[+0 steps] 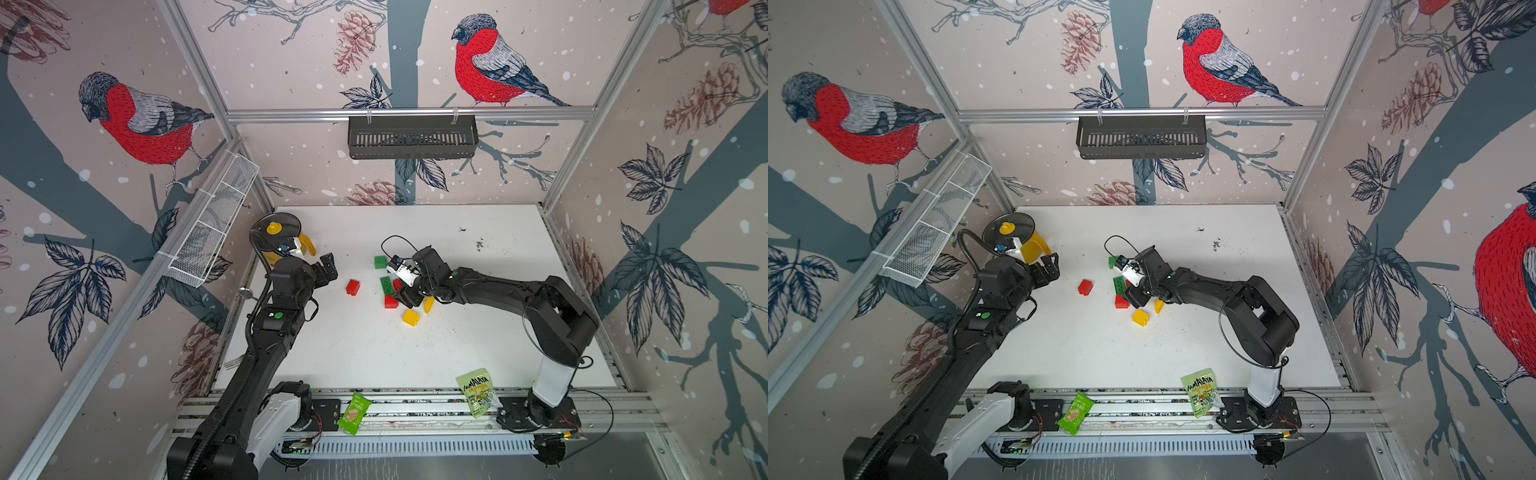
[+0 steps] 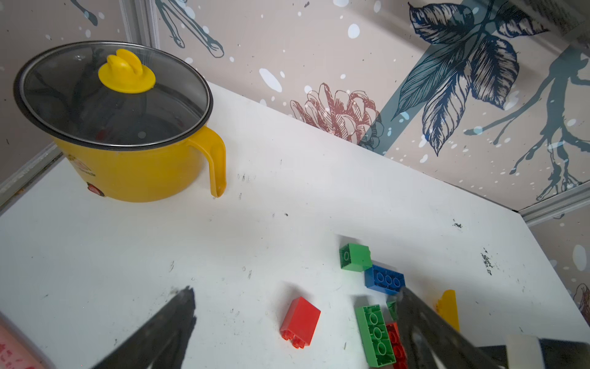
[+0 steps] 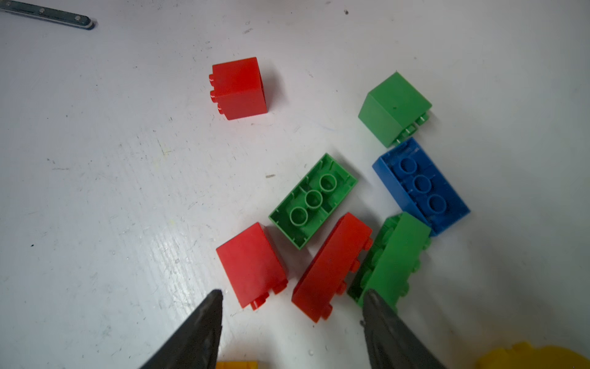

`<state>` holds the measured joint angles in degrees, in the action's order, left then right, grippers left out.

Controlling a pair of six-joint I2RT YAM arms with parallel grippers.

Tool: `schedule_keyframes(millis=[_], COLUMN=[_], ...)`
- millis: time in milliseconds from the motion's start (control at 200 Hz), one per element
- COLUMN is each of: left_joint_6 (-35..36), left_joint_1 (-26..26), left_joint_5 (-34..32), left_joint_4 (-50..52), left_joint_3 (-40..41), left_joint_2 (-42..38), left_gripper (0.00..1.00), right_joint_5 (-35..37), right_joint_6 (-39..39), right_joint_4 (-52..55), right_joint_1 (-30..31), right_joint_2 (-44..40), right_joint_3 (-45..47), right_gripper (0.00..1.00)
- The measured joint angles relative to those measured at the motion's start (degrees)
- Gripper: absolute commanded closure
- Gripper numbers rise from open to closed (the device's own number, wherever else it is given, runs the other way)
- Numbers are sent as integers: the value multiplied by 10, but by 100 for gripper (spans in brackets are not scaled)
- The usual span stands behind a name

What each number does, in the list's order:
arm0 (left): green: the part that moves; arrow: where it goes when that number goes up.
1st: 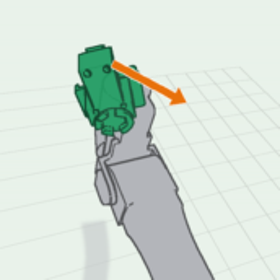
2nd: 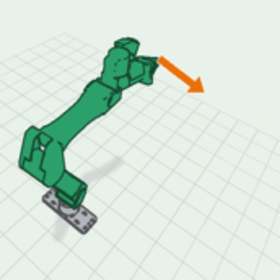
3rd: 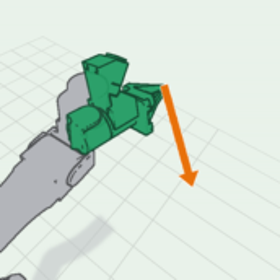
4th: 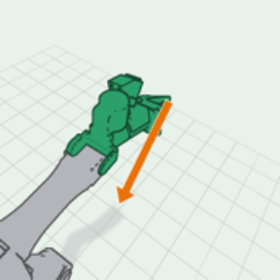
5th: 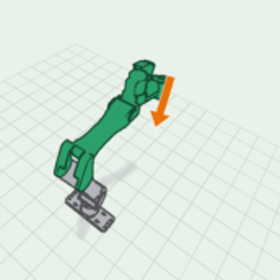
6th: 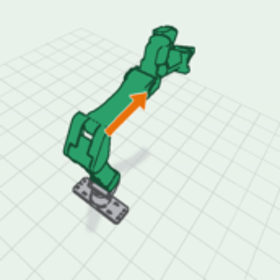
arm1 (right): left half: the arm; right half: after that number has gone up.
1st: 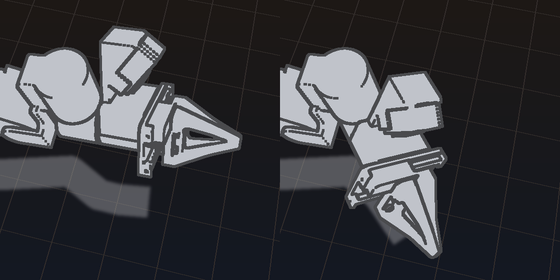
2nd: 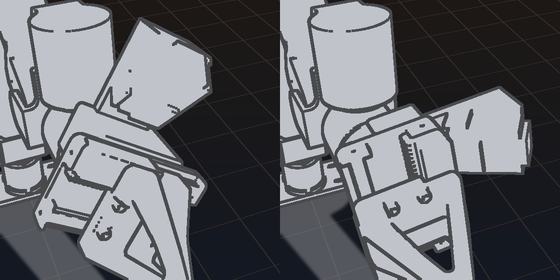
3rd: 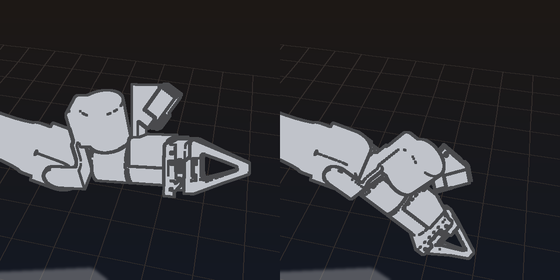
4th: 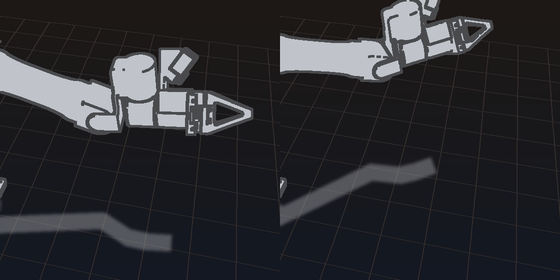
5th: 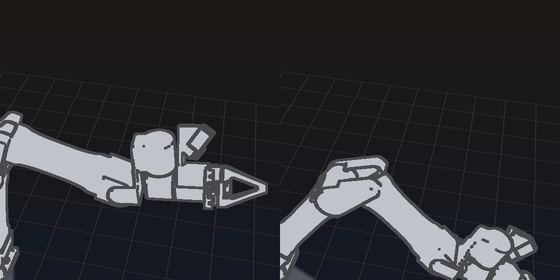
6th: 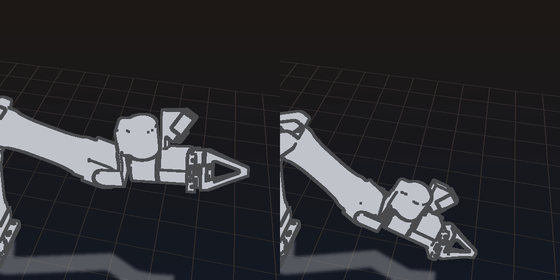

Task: Assemble an ice cream with lego
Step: Adjust the lego brick at the center of the board.

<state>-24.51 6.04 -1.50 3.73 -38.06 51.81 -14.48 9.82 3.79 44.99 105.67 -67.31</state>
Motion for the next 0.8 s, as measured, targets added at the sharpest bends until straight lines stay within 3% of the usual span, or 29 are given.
schedule_keyframes(millis=[300, 800], left_joint_6=[-3, 5], left_joint_1=[-14, -21], left_joint_5=[0, 0], left_joint_4=[33, 35], left_joint_3=[-7, -18], left_joint_2=[-2, 22], left_gripper=[3, 3], right_joint_5=[-52, -22], right_joint_6=[41, 51], right_joint_4=[18, 39], right_joint_1=[10, 33], right_joint_2=[61, 69], right_joint_3=[-47, -23], right_gripper=[36, 37])
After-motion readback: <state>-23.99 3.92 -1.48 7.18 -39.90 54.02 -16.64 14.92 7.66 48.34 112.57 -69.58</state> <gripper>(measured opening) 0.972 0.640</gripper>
